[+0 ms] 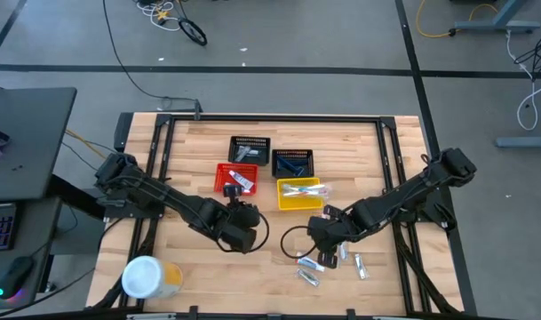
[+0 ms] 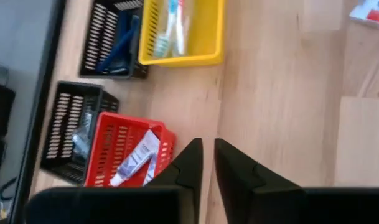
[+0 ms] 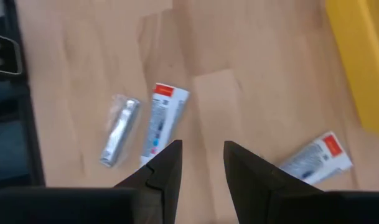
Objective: Pick & Place Travel size toiletries
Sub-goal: Put the white toothpaste into the red bin
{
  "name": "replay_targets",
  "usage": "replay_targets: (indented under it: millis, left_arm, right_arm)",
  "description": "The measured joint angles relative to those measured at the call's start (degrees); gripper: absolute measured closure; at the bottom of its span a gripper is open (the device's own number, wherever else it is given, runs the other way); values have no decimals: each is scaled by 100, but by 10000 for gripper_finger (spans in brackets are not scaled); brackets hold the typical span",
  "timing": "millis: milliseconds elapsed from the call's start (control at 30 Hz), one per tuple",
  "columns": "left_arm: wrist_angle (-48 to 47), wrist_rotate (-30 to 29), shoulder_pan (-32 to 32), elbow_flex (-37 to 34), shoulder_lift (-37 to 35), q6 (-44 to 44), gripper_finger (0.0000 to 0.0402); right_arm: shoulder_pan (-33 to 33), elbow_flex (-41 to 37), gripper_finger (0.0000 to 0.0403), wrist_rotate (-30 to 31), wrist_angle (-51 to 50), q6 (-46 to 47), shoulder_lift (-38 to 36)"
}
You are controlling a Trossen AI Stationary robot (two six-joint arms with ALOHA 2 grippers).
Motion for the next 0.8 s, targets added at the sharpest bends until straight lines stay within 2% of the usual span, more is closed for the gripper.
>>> replay_targets:
  millis: [233, 400, 500, 567, 667, 800]
  left_arm:
    - [1158, 218, 243, -710, 4, 1220, 281]
    - [1579, 124, 287, -874, 4, 1229, 254]
    - [1813, 106, 285, -872, 2, 1194, 248]
    - [2330, 119, 285, -922, 0, 1294, 248]
    - [3446, 583, 313, -1256, -2, 1912, 252]
    - [4071, 1320, 403, -1444, -4, 2060, 252]
  right_arm:
    - [85, -2, 276, 67, 337, -83, 2]
    - [52, -2, 276, 467, 632, 204, 2]
    - [-10, -2, 276, 399, 842, 254, 4]
    - [-15, -2, 276, 306, 857, 247, 4]
    - [-7, -2, 276, 252, 624, 203, 38]
    - [-4, -2, 273, 381, -137, 436, 42]
